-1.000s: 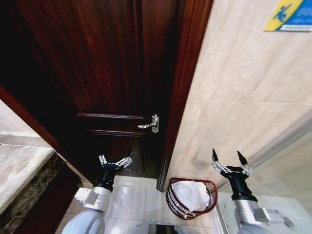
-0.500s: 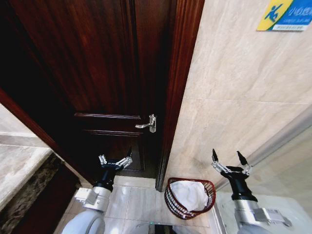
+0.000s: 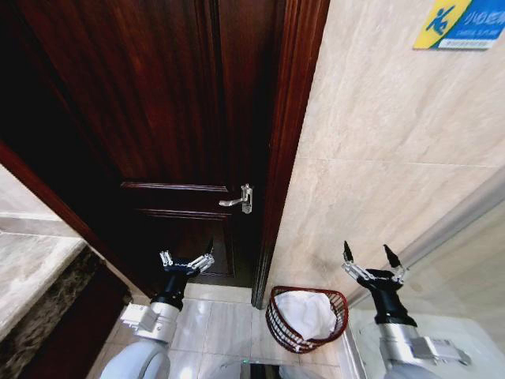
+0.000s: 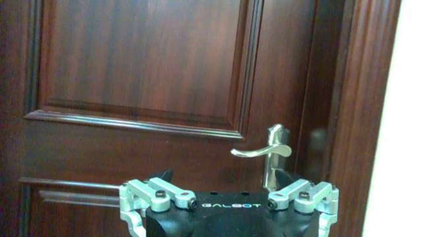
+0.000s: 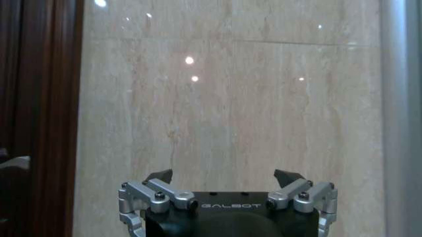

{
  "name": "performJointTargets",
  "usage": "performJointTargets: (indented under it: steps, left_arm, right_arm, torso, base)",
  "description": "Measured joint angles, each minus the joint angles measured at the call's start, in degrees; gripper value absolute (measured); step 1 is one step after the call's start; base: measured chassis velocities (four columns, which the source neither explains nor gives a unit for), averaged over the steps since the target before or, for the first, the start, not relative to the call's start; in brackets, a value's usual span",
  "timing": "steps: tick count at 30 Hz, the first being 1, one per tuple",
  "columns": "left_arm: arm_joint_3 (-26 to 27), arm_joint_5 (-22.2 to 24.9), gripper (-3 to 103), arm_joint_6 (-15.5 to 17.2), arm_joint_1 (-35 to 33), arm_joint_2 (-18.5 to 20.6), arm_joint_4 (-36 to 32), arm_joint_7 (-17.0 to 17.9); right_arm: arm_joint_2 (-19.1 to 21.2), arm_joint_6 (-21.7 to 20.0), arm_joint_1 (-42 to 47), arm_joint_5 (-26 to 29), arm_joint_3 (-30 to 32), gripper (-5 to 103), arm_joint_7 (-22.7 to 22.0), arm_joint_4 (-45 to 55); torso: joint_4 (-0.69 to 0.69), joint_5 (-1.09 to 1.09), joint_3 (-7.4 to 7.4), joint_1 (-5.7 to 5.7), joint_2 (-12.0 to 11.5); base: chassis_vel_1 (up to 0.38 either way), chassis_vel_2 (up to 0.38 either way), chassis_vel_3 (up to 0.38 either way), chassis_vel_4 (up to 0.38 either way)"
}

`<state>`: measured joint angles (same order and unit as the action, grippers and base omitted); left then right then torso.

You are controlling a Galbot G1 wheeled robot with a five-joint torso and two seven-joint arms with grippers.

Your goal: Discard the used towel into the hamper.

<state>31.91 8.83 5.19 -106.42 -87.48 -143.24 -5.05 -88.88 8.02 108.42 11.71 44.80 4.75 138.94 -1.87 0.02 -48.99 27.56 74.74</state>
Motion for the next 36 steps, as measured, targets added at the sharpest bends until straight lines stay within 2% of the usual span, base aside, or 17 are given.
performJointTargets:
  steps: [7,10,12,13,16,29,36]
  left_arm:
    - [0.0,0.0,100,0.0,0.0,0.0,0.0,0.0]
    - [0.0,0.0,100,0.0,0.0,0.0,0.0,0.0]
    - [0.0,0.0,100,0.0,0.0,0.0,0.0,0.0]
    - [0.0,0.0,100,0.0,0.0,0.0,0.0,0.0]
    - [0.0,0.0,100,0.0,0.0,0.0,0.0,0.0]
    - [0.0,0.0,100,0.0,0.0,0.0,0.0,0.0]
    - [0.0,0.0,100,0.0,0.0,0.0,0.0,0.0]
  right_arm:
    - [0.0,0.0,0.0,0.0,0.0,100,0.0,0.0]
    - [0.0,0.0,0.0,0.0,0.0,100,0.0,0.0]
    - [0.0,0.0,0.0,0.0,0.0,100,0.0,0.0]
    - [0.0,0.0,0.0,0.0,0.0,100,0.0,0.0]
    - [0.0,0.0,0.0,0.0,0.0,100,0.0,0.0]
    - [0.0,0.0,0.0,0.0,0.0,100,0.0,0.0]
    - [0.0,0.0,0.0,0.0,0.0,100,0.0,0.0]
  torso:
    - [0.00,-0.04,0.01,-0.03,0.0]
    - [0.00,0.02,0.01,-0.04,0.0]
    - [0.00,-0.08,0.02,-0.05,0.0]
    - [0.00,0.00,0.03,-0.08,0.0]
    - [0.00,-0.01,0.03,-0.09,0.0]
    - [0.00,-0.01,-0.02,0.05,0.0]
    - [0.00,-0.01,0.00,-0.03,0.0]
  base:
    - [0.218,-0.202,-0.217,0.201]
    - [0.241,-0.259,-0.257,0.241]
    - [0.220,-0.218,-0.215,0.217]
    - [0.201,-0.160,-0.223,0.207]
    - [0.151,-0.149,-0.164,0.163]
    - [-0.011,0.012,0.014,-0.011]
    - [0.116,-0.104,-0.111,0.108]
